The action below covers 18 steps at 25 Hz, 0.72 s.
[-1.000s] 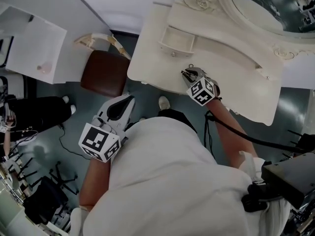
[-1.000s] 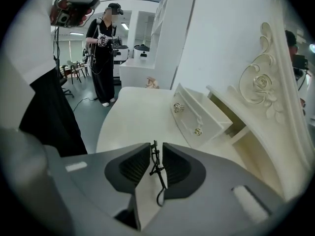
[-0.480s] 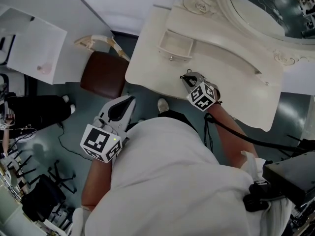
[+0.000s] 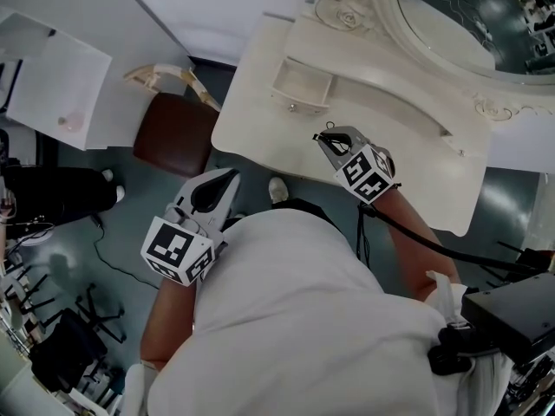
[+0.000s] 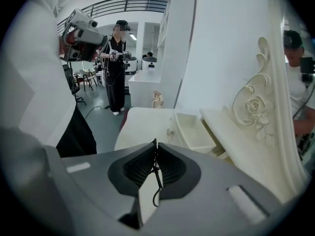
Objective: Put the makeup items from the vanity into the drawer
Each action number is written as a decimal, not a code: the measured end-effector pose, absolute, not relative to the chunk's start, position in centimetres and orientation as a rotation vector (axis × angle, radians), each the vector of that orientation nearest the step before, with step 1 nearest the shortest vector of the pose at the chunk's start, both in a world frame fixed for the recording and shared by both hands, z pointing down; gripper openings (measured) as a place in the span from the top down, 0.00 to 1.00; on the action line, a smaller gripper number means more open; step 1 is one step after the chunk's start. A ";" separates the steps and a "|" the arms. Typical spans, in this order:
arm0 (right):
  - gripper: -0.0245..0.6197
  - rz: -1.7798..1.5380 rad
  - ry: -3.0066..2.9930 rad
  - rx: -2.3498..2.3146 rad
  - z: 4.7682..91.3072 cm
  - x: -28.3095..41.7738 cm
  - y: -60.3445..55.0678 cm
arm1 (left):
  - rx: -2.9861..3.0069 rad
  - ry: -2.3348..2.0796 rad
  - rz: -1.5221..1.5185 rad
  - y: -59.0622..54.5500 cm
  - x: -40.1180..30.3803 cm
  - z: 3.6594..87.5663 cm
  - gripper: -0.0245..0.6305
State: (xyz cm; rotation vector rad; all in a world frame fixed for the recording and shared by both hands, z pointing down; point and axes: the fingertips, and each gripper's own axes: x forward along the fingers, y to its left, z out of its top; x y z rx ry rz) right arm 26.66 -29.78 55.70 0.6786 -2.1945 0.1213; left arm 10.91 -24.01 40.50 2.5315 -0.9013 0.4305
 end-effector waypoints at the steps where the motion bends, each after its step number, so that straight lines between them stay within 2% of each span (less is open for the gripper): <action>1: 0.93 0.114 -2.202 0.680 55.0 26.6 -30.2 | 2.532 -0.902 0.428 -24.0 11.0 40.5 0.96; 9: 0.93 0.067 -2.244 0.677 52.3 25.7 -35.4 | 2.511 -0.930 0.430 -24.1 10.8 40.4 0.96; 18: 0.93 0.076 -2.247 0.630 53.7 24.1 -40.3 | 2.450 -1.035 0.426 -24.5 8.4 40.6 0.96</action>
